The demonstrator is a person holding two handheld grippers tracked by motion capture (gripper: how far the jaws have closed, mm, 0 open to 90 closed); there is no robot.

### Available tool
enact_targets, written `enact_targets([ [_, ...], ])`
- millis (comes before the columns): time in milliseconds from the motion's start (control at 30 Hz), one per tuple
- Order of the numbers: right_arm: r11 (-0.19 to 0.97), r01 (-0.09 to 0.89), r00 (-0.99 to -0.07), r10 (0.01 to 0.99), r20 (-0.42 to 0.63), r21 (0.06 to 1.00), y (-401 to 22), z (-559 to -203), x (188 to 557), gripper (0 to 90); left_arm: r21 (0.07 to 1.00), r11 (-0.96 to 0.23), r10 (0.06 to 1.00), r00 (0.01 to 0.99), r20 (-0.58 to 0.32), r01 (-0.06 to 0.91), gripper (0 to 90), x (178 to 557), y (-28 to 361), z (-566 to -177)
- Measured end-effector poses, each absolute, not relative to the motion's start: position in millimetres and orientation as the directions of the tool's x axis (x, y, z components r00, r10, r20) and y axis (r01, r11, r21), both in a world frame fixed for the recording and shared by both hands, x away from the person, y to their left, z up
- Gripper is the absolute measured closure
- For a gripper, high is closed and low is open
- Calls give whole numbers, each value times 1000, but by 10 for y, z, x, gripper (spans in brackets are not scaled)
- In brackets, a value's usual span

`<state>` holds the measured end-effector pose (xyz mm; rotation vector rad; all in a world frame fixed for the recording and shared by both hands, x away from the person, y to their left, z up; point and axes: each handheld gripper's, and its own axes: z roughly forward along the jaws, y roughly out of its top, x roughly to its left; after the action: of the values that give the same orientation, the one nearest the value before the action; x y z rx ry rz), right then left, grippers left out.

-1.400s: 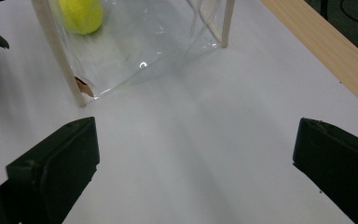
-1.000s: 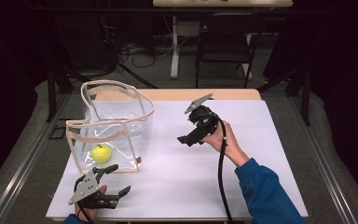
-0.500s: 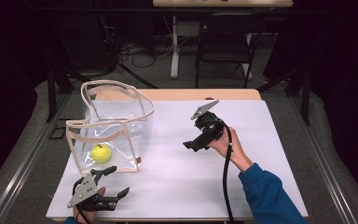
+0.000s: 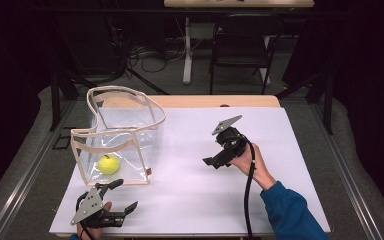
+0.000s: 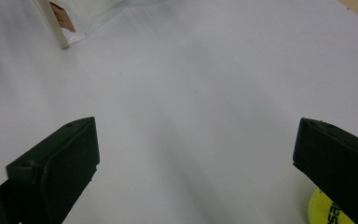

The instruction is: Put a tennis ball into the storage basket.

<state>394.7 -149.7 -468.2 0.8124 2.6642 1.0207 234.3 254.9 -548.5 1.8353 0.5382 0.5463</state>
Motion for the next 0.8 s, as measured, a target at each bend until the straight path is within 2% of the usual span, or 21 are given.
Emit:
enact_targets([
  [533,627,465,-820,572,36,626,-1710,-4926,3889,0,947,-302,605,789,105,106,161,2349,2571,-5497],
  [800,595,502,-787,615,47,627,-1913,-4970,3902,0,948,-301,603,791,108,101,160,2340,2571,-5490],
])
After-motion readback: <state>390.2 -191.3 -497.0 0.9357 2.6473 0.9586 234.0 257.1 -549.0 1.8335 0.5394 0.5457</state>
